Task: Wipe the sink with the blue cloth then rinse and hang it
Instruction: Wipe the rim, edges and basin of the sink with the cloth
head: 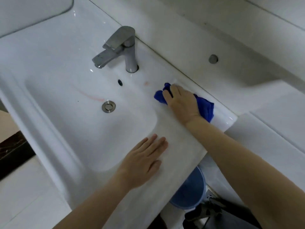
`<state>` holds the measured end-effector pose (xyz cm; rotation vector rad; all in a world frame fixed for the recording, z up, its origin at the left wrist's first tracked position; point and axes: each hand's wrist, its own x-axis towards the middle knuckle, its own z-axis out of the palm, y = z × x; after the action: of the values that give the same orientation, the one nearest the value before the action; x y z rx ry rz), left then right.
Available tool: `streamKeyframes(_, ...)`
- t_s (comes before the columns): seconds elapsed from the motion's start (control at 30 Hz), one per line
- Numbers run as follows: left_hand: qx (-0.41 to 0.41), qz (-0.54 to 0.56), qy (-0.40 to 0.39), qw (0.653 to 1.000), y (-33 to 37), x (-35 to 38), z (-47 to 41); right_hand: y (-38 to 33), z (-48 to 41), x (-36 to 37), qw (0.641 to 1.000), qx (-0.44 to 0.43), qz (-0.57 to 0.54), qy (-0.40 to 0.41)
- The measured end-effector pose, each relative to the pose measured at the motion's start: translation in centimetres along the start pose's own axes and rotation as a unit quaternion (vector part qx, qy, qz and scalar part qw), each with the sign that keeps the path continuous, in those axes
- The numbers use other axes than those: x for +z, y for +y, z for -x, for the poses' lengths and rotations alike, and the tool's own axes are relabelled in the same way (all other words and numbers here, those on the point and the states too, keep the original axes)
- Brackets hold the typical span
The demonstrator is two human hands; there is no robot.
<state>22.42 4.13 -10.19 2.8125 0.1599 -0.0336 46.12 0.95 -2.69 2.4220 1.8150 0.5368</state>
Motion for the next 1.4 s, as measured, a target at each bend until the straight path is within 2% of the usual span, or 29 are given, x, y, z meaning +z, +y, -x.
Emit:
streamKeyframes(0.07, 0.000, -0.003, -0.004, 1.000, -0.1, -0.2, 0.0, -0.9, -1.8, -0.3, 0.999, 0.014, 0.021, -0.029)
streamKeyframes(0.13, -0.005, 0.003, -0.014, 1.000, -0.2, -0.5, 0.0, -0.3, 0.6, -0.6, 0.997, 0.026, -0.026, -0.069)
streamKeyframes(0.2, -0.011, 0.010, -0.022, 1.000, 0.0, -0.7, 0.1, 0.9, 5.2, -1.2, 0.990, -0.021, -0.102, -0.091)
streamKeyframes(0.3, -0.016, 0.015, -0.018, 1.000, 0.1, -0.5, 0.0, 2.9, 7.7, -1.6, 0.984, -0.104, -0.103, -0.102)
streamKeyframes(0.4, -0.013, 0.026, -0.010, 1.000, -0.1, 0.0, 0.0, 1.8, 1.3, -0.2, 0.992, -0.089, -0.053, -0.067)
streamKeyframes(0.5, -0.010, 0.026, 0.005, 1.000, -0.2, 0.1, 0.0, -1.1, -4.7, 1.2, 0.995, -0.040, -0.022, -0.086)
streamKeyframes(0.57, -0.010, 0.027, 0.004, 1.000, -0.1, -0.2, 0.1, -1.0, -4.0, 0.5, 0.995, -0.045, -0.013, -0.092)
streamKeyframes(0.67, -0.011, 0.031, -0.001, 0.999, 0.1, -0.7, 0.1, 1.9, 2.7, -1.4, 0.993, -0.097, -0.048, -0.043)
streamKeyframes(0.73, -0.011, 0.031, -0.004, 0.999, 0.2, -0.8, 0.0, 3.7, 6.3, -2.4, 0.992, -0.102, -0.045, -0.060)
streamKeyframes(0.87, -0.008, 0.038, 0.001, 0.999, 0.0, -0.5, -0.1, 2.2, 3.3, -1.3, 0.995, -0.048, -0.027, -0.086)
streamKeyframes(0.93, -0.007, 0.040, -0.002, 0.999, -0.1, -0.5, -0.1, 0.3, 1.8, -0.7, 0.994, -0.009, -0.065, -0.088)
streamKeyframes(1.03, -0.016, 0.073, 0.008, 0.997, 0.2, -0.8, -0.1, -0.3, 4.3, -0.6, 0.983, 0.039, -0.138, -0.115)
streamKeyframes(1.13, -0.048, 0.132, 0.064, 0.988, 0.4, -0.9, 0.2, -0.3, 7.7, -1.9, 0.975, 0.010, -0.139, -0.175)
streamKeyframes(1.2, -0.075, 0.138, 0.085, 0.984, 0.6, -1.2, 0.5, -0.4, 8.0, -2.9, 0.965, 0.021, -0.134, -0.225)
streamKeyframes(1.3, -0.084, 0.143, 0.071, 0.984, 1.0, -1.9, 0.7, -0.7, 9.4, -4.8, 0.921, 0.068, -0.218, -0.315)
streamKeyframes(1.4, -0.090, 0.137, 0.031, 0.986, 0.5, -2.5, 1.8, -2.3, 11.9, -6.8, 0.902, 0.077, -0.271, -0.328)
